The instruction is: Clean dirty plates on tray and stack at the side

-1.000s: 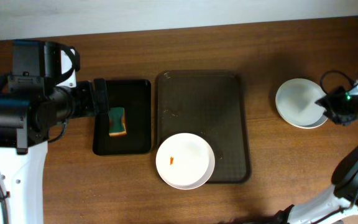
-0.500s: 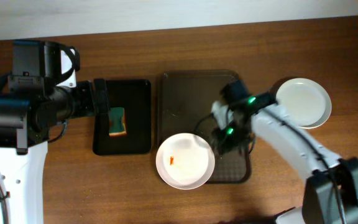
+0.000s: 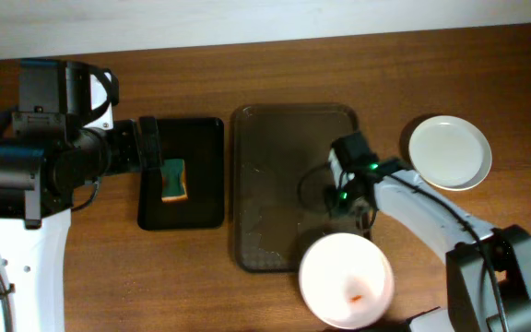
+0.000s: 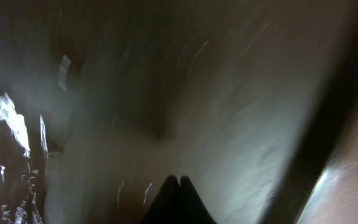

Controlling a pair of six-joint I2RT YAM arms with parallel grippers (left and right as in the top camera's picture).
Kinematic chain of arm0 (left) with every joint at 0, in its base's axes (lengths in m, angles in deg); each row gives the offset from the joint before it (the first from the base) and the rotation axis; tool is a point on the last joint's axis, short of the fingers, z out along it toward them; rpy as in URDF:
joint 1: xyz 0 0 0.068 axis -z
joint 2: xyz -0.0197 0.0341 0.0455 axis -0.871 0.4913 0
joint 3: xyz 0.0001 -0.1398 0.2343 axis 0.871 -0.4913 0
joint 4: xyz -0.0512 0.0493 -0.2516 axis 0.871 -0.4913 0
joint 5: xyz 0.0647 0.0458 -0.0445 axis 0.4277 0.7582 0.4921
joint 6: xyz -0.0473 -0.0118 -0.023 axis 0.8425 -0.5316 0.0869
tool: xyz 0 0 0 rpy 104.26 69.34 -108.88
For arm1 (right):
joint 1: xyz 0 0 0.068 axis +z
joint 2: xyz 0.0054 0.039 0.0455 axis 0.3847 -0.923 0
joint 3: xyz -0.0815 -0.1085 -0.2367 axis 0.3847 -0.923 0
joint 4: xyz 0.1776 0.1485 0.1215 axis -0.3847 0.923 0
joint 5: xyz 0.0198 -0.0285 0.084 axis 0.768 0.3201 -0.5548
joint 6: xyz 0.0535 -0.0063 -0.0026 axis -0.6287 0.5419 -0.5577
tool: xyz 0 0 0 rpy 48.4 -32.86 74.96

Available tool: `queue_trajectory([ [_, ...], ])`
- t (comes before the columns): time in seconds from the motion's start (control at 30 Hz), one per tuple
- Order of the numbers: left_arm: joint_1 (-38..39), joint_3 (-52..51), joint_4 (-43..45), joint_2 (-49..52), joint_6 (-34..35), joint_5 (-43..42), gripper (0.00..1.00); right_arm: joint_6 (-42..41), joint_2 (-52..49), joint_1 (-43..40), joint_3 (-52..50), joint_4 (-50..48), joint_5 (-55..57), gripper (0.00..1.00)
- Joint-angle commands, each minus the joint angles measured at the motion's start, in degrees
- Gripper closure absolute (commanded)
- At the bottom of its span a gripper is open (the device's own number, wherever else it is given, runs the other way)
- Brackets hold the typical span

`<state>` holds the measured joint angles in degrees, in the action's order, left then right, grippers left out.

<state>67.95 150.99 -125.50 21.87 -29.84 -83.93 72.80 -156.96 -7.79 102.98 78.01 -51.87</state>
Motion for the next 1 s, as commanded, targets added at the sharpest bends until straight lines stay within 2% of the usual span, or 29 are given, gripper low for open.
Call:
queue_trajectory([
  [0.0,0.1,0.2,0.1,-0.4,-0.1,-0.6,0.00,-1.5,-0.1,-4.4,1.6,-6.9,1.2,0.96],
  [0.07,0.1,0.2,0.1,-0.4,-0.1,-0.6,0.00,-1.3,-0.1,-5.1,1.6,-7.1,0.4,0.96],
  [0.1,0.1,0.2,0.1,-0.4,-0.1,-0.6,0.00,-0.8,-0.1,-5.1,1.7,-5.7,0.3,0.89],
  [0.13,0.1,0.2,0.1,-0.4,-0.1,-0.6,0.00,-0.4,0.0,-5.1,1.8,-4.5,-0.5,0.87],
  [0.2,0.1,0.2,0.1,-0.4,-0.1,-0.6,0.00,8.0,0.8,-5.1,3.2,2.9,-10.4,0.70],
  [0.23,0.1,0.2,0.1,-0.4,-0.1,-0.6,0.00,10.7,1.1,-5.1,4.1,7.7,-12.6,0.66],
  [0.3,0.1,0.2,0.1,-0.4,-0.1,-0.6,0.00,14.2,1.4,-5.0,4.8,14.2,-13.8,0.65],
  [0.37,0.1,0.2,0.1,-0.4,-0.1,-0.6,0.00,14.2,1.4,-5.0,4.8,16.6,-16.7,0.57],
  [0.4,0.1,0.2,0.1,-0.4,-0.1,-0.6,0.00,14.3,1.4,-5.0,4.8,18.1,-16.5,0.50],
  [0.47,0.1,0.2,0.1,-0.4,-0.1,-0.6,0.00,21.0,1.4,-5.0,4.8,19.7,-15.0,0.44],
  [0.57,0.1,0.2,0.1,-0.4,-0.1,-0.6,0.00,23.9,1.3,-5.0,4.8,20.1,-7.6,0.45],
  [0.67,0.1,0.2,0.1,-0.4,-0.1,-0.6,0.00,26.9,1.2,-5.0,4.8,21.2,-7.6,0.48],
  [0.73,0.1,0.2,0.1,-0.4,-0.1,-0.6,0.00,33.2,1.2,-5.0,4.8,23.9,-9.7,0.48],
  [0.8,0.1,0.2,0.1,-0.4,-0.1,-0.6,0.00,35.8,1.2,-5.0,4.8,24.9,-16.1,0.47],
  [0.97,0.1,0.2,0.1,-0.4,-0.1,-0.6,0.00,41.1,1.2,-5.0,4.8,26.4,-17.2,0.49],
])
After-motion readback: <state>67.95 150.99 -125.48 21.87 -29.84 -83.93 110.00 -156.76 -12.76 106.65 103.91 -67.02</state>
